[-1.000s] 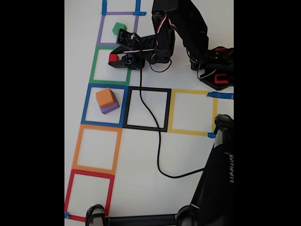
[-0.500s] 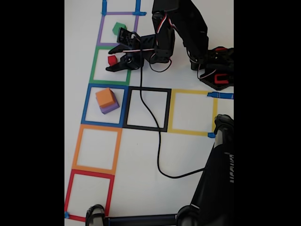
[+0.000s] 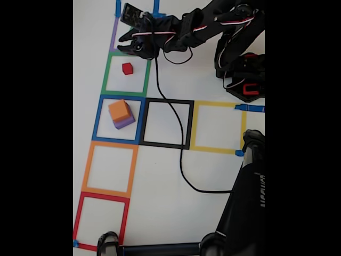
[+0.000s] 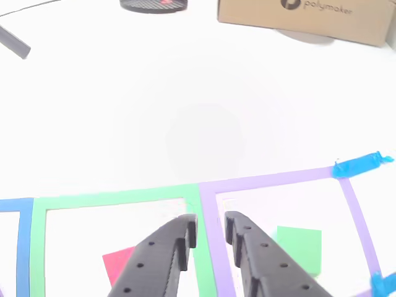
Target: Tower of hanoi
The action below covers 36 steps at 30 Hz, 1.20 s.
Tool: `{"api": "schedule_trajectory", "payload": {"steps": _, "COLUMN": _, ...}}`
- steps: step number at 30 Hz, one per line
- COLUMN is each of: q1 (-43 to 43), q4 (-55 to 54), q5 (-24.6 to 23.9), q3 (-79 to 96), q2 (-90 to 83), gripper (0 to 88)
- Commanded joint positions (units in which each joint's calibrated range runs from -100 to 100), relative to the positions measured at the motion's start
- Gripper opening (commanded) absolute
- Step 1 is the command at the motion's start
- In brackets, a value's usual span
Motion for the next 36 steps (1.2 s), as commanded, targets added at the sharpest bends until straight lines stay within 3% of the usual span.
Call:
{"api": "schedule_trajectory", "payload": {"steps": 1, "q1": 6.37, "q4": 31.03, "q5": 0.36, "q3": -10.17, "q2": -17.12, "gripper": 0.4}}
{"api": "schedule_trajectory", "payload": {"steps": 7, "q1": 14.04, "q4": 64.80, "q5": 0.36, "q3": -34.80, "q2": -22.69, "gripper": 0.3}}
{"api": "schedule_trajectory", "payload": {"steps": 12, "q1": 19.51, "q4": 82.61, "q5": 0.36, "q3": -54.44, "q2": -19.94, "gripper": 0.3}}
{"api": "schedule_trajectory", "payload": {"steps": 16, "q1": 22.39, "q4": 89.82, "q5": 0.36, "q3": -63.07, "q2": -18.25, "gripper": 0.3}}
{"api": "schedule_trajectory", "payload": {"steps": 21, "q1": 24.59, "q4": 91.20, "q5": 0.36, "q3": -63.71, "q2": -18.73, "gripper": 0.8}}
{"api": "schedule_trajectory", "payload": {"steps": 27, "q1": 25.36, "q4": 86.58, "q5": 0.36, "q3": -56.35, "q2": -19.46, "gripper": 11.4}}
{"api": "schedule_trajectory", "payload": {"steps": 36, "q1": 29.77, "q4": 61.48, "q5": 0.36, "q3": -31.89, "q2": -22.12, "gripper": 23.6}}
